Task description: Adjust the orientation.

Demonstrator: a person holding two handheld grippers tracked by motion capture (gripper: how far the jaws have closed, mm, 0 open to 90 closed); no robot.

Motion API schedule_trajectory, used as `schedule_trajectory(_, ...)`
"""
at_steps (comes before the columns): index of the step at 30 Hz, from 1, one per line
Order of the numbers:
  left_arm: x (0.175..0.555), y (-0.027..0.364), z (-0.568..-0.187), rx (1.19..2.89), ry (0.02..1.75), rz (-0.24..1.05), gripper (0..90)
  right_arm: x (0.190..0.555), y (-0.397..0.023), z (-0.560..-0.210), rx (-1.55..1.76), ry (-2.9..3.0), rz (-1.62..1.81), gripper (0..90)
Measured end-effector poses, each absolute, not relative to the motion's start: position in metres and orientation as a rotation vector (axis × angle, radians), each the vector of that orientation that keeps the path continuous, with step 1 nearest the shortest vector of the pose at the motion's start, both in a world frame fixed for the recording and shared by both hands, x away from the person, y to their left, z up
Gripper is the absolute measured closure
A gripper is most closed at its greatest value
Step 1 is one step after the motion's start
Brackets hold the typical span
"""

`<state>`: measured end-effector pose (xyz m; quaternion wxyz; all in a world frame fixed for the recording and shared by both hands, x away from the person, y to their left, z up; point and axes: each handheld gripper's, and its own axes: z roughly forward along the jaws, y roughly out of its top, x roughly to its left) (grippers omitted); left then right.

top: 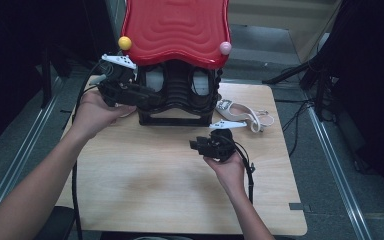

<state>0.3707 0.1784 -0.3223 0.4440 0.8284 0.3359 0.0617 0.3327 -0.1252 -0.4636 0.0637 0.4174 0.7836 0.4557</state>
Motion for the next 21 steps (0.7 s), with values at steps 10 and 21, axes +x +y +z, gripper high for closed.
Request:
schedule_trajectory(10, 0.368, 0.18, -0.359, 2.064, 0.845, 0.137, 57.6, 0.336, -0.144, -0.47, 1.309, 2.452, 1.466, 67.1)
schedule_trajectory(21, 0.368, 0.186, -0.399, 2.07, 0.888, 0.121, 59.2, 0.336, -0.156, -0.475, 1.183, 2.45, 1.481, 65.7)
